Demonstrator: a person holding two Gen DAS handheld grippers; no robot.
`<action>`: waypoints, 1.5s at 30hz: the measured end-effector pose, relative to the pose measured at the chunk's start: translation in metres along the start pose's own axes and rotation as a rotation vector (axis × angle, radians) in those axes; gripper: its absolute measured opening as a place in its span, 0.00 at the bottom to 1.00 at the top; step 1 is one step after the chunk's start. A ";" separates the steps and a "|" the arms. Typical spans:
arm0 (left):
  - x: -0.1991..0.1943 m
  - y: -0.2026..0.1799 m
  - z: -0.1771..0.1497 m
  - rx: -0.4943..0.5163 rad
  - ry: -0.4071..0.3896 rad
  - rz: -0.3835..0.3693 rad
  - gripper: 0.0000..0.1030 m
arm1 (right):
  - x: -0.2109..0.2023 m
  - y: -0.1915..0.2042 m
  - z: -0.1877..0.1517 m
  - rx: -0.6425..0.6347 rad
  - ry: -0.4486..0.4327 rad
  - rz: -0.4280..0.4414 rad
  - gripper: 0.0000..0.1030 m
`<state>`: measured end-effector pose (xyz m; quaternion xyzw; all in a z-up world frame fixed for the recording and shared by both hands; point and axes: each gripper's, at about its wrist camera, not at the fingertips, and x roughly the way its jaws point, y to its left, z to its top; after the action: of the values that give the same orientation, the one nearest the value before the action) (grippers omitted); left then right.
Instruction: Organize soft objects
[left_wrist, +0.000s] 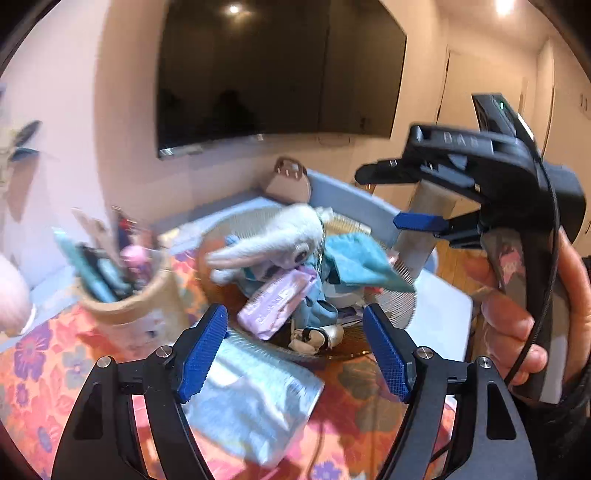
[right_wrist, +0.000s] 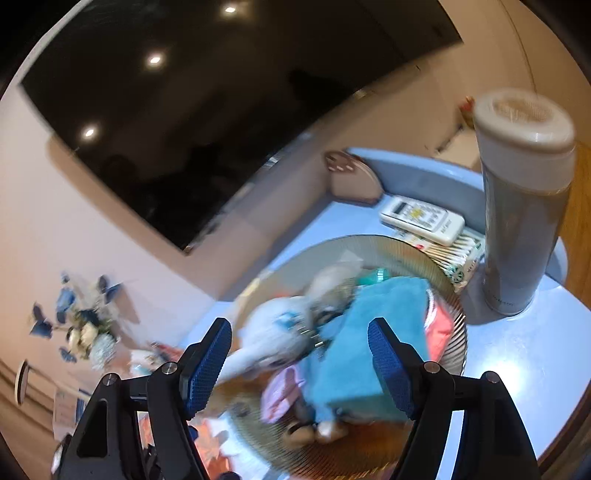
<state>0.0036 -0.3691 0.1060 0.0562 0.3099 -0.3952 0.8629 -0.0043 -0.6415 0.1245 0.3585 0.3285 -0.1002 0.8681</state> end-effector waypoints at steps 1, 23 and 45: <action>-0.014 0.005 -0.003 -0.011 -0.019 0.011 0.72 | -0.007 0.007 -0.004 -0.014 -0.011 0.006 0.77; -0.243 0.184 -0.104 -0.306 -0.286 0.637 0.95 | 0.025 0.256 -0.219 -0.611 0.102 0.189 0.89; -0.138 0.255 -0.178 -0.470 -0.053 0.760 0.99 | 0.113 0.236 -0.302 -0.808 -0.026 -0.019 0.95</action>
<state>0.0309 -0.0454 0.0057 -0.0417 0.3265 0.0300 0.9438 0.0287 -0.2556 0.0239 -0.0160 0.3336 0.0246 0.9423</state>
